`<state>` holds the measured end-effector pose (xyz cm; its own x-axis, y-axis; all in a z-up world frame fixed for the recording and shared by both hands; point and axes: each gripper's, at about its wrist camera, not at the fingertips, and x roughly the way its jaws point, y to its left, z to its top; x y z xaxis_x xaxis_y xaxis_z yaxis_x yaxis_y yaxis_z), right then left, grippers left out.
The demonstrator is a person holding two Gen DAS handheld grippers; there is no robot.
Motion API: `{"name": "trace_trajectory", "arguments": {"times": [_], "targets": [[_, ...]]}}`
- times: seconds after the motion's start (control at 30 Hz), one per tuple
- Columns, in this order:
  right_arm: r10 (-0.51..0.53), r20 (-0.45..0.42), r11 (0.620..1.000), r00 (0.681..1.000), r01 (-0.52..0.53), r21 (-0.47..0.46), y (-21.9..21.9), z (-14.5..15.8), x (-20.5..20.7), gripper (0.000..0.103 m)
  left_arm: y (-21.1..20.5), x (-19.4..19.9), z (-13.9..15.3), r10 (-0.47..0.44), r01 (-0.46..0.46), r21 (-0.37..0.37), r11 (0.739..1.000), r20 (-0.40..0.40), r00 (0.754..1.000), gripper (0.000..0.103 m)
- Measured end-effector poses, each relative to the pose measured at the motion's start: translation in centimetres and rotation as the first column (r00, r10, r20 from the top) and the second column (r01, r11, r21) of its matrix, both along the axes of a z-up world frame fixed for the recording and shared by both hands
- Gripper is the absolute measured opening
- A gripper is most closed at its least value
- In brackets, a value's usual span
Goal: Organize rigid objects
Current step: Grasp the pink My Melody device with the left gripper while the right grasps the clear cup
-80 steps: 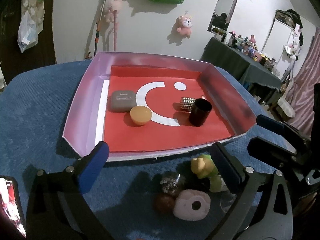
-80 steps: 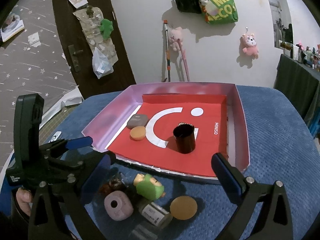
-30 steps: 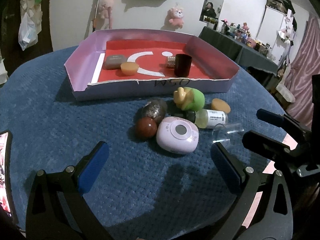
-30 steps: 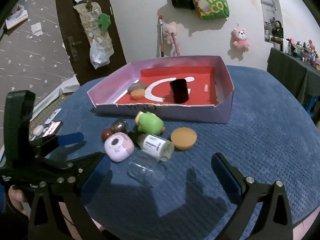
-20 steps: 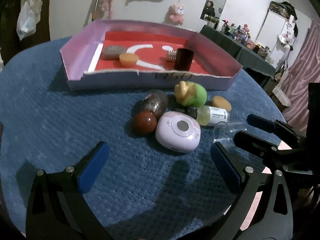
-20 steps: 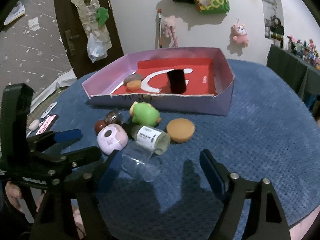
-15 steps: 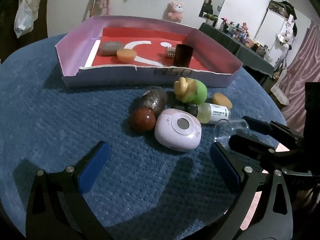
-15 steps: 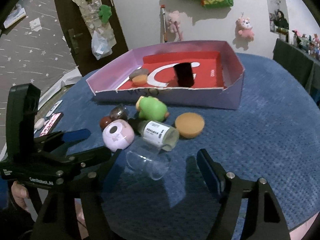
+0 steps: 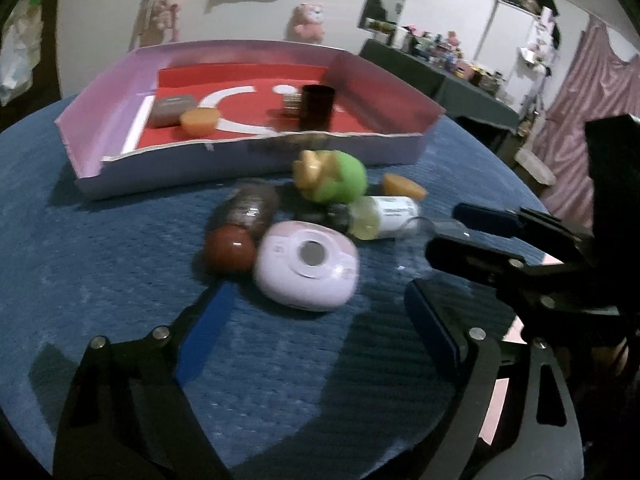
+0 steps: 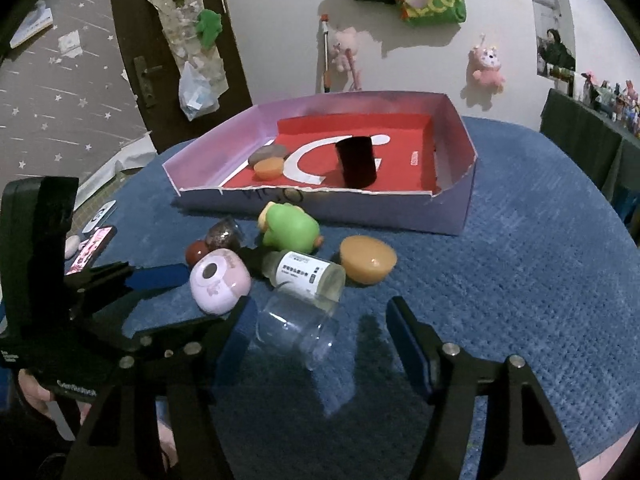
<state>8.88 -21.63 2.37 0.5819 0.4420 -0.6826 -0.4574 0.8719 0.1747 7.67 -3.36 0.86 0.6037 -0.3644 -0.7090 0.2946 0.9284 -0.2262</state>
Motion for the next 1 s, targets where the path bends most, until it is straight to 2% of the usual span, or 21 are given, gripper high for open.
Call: {"name": "trace_trajectory", "arguments": {"times": [0.2,0.33,0.5,0.57,0.63,0.73,0.77,0.83,0.87,1.0], "targets": [[-0.008,-0.023,0.999,1.0,0.009,0.039,-1.2,0.1,0.4,0.07,-0.7,0.5,-0.2,-0.013,0.013,0.044,0.999,0.009,1.0,0.082],[-0.032,0.004,0.999,0.999,0.032,0.002,-1.3,0.5,-0.3,0.07,-0.4,1.7,-0.1,0.015,-0.016,0.054,0.998,0.012,1.0,0.079],[0.013,-0.028,1.0,1.0,-0.014,-0.011,-0.8,-0.6,-1.0,0.07,-0.5,1.9,-0.3,0.024,-0.027,0.071,0.997,0.031,0.999,0.076],[0.019,-0.032,1.0,0.999,-0.019,-0.012,-0.4,-1.1,-0.9,0.068,-0.7,1.5,-0.4,0.023,-0.027,0.1,0.995,0.044,0.999,0.069],[0.027,-0.037,1.0,0.999,-0.027,0.001,-0.1,-1.2,-0.6,0.06,-0.6,1.2,-0.3,0.019,-0.024,0.104,0.994,0.05,0.999,0.062],[0.056,-0.035,0.998,0.998,-0.056,0.011,0.5,-1.2,-0.5,0.049,0.0,1.1,-0.3,0.011,-0.014,0.068,0.998,0.047,0.999,0.052],[0.065,-0.034,0.998,0.997,-0.065,0.014,0.7,-1.2,-0.5,0.047,0.2,1.1,-0.2,0.009,-0.011,0.054,0.998,0.047,0.999,0.052],[0.079,-0.029,0.997,0.996,-0.078,0.022,1.0,-1.1,-0.5,0.034,0.3,1.1,-0.2,0.009,-0.011,0.051,0.999,0.047,0.999,0.052],[0.086,-0.027,0.996,0.996,-0.086,0.029,1.1,-1.1,-0.6,0.031,0.3,1.2,-0.2,0.009,-0.012,0.051,0.999,0.047,0.999,0.052],[0.069,0.011,0.998,0.998,-0.069,-0.006,1.2,-0.6,-1.0,0.031,0.5,1.2,-0.2,0.004,-0.005,0.036,0.999,0.04,0.999,0.052]]}}
